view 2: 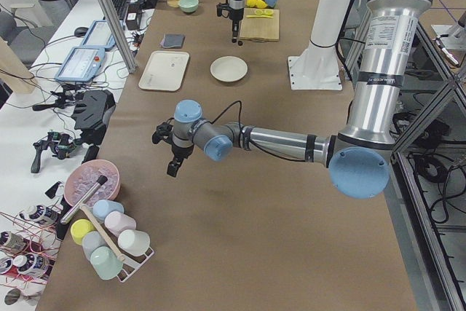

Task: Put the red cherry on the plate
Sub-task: 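Carry the cherries with the right gripper over the white bowl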

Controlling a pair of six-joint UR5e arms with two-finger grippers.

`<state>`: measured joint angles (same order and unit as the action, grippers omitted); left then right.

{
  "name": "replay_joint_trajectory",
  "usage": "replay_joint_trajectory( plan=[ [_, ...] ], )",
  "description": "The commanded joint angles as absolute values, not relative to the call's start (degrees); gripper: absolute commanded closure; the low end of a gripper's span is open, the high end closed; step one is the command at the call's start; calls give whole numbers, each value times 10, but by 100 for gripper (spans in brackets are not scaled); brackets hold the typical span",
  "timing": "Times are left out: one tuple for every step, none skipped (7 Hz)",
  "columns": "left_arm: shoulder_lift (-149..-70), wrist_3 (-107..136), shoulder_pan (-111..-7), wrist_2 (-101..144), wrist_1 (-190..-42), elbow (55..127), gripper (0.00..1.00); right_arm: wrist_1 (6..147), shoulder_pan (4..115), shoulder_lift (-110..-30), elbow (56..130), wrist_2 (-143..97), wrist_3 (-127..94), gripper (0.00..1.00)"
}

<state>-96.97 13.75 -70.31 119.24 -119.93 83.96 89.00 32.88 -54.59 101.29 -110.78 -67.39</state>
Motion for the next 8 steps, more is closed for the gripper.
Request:
replay_joint_trajectory(
  plan=[
    [-947, 51, -773, 1196, -1201, 796, 2, 876, 328, -435, 878, -1079, -675, 100],
    [-934, 48, -794, 1212, -1201, 796, 2, 814, 313, -427, 830, -1076, -678, 100],
    [-928, 48, -804, 1237, -1201, 797, 2, 791, 297, -429, 810, -1056, -679, 100],
    [-924, 48, -808, 1241, -1201, 798, 2, 790, 288, -427, 808, -1053, -679, 100],
    [-924, 48, -808, 1240, -1200, 798, 2, 791, 287, -426, 813, -1057, -681, 77],
    [-924, 48, -808, 1241, -1200, 798, 2, 793, 287, -425, 821, -1059, -707, 1],
    [-922, 48, -809, 1242, -1200, 800, 2, 798, 287, -429, 844, -1063, -731, 0],
    [-918, 48, -811, 1265, -1201, 801, 2, 823, 286, -427, 861, -1063, -742, 0]
  ],
)
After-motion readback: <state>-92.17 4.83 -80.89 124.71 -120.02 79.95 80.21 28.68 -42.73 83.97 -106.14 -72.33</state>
